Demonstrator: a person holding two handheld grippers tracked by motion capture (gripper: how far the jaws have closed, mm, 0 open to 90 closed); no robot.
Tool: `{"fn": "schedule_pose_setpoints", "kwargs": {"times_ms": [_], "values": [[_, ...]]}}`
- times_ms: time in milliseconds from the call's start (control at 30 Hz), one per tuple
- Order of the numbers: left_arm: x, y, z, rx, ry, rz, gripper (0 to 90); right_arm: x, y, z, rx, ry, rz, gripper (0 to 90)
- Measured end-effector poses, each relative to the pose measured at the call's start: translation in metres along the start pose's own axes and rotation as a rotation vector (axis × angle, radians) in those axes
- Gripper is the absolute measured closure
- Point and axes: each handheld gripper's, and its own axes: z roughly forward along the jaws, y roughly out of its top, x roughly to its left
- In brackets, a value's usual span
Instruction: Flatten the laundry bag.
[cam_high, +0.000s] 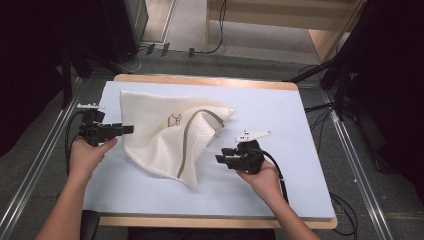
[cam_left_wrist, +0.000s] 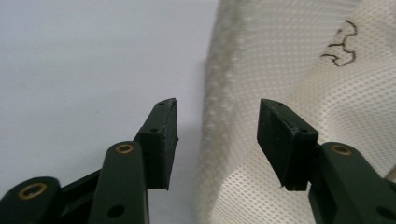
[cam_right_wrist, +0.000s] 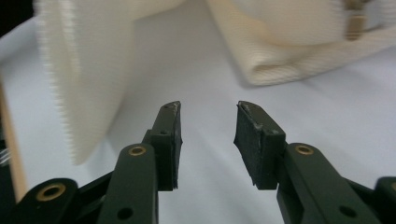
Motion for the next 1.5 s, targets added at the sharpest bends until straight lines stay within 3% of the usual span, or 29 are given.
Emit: {"fn": "schedule_pose_setpoints", "kwargs": {"times_ms": [100, 267, 500, 733, 800, 867, 933, 1033, 1133, 1267, 1367, 1433, 1500], "values": [[-0.004, -0.003, -0.005, 0.015, -0.003, 0.009, 44.2, -0.012, 0.002, 0.002, -0.001, -0.039, 0.003, 60.9], [-0.009, -0.010, -0.020, 0.000, 0.016, 0.028, 41.7, -0.029, 0.009, 0.002, -0.013, -0.086, -0.008, 53.0], [-0.024, -0.016, -0.033, -0.016, -0.012, 0.051, 42.9, -0.052, 0.021, 0.008, -0.036, -0.138, 0.005, 47.8], [-0.041, -0.019, -0.024, 0.008, -0.032, 0.094, 42.8, -0.064, 0.034, 0.025, -0.024, -0.137, 0.044, 52.5], [-0.045, -0.020, -0.020, 0.013, -0.028, 0.100, 42.8, -0.066, 0.038, 0.032, -0.022, -0.157, 0.039, 53.9], [-0.046, -0.021, -0.018, 0.022, -0.023, 0.108, 42.8, -0.069, 0.041, 0.037, -0.038, -0.165, 0.043, 58.6], [-0.046, -0.021, -0.017, 0.028, -0.012, 0.111, 42.7, -0.071, 0.044, 0.042, -0.021, -0.159, 0.065, 66.4], [-0.041, -0.023, -0.019, 0.021, 0.003, 0.100, 42.8, -0.072, 0.049, 0.045, -0.035, -0.148, 0.073, 80.4], [-0.030, -0.024, -0.022, 0.001, 0.029, 0.078, 42.7, -0.071, 0.050, 0.045, -0.032, -0.120, 0.079, 86.9], [-0.014, -0.024, -0.019, -0.016, 0.062, 0.031, 41.9, -0.068, 0.051, 0.041, -0.017, -0.095, 0.082, 88.2], [-0.001, -0.024, -0.010, -0.025, 0.042, -0.008, 41.7, -0.063, 0.051, 0.034, -0.003, -0.077, 0.079, 88.3], [0.001, -0.023, -0.007, -0.020, 0.038, -0.008, 41.6, -0.059, 0.050, 0.030, -0.003, -0.071, 0.070, 88.4], [0.006, -0.021, 0.009, 0.014, 0.051, -0.014, 43.4, -0.053, 0.049, 0.023, -0.006, -0.060, 0.059, 88.4]]}}
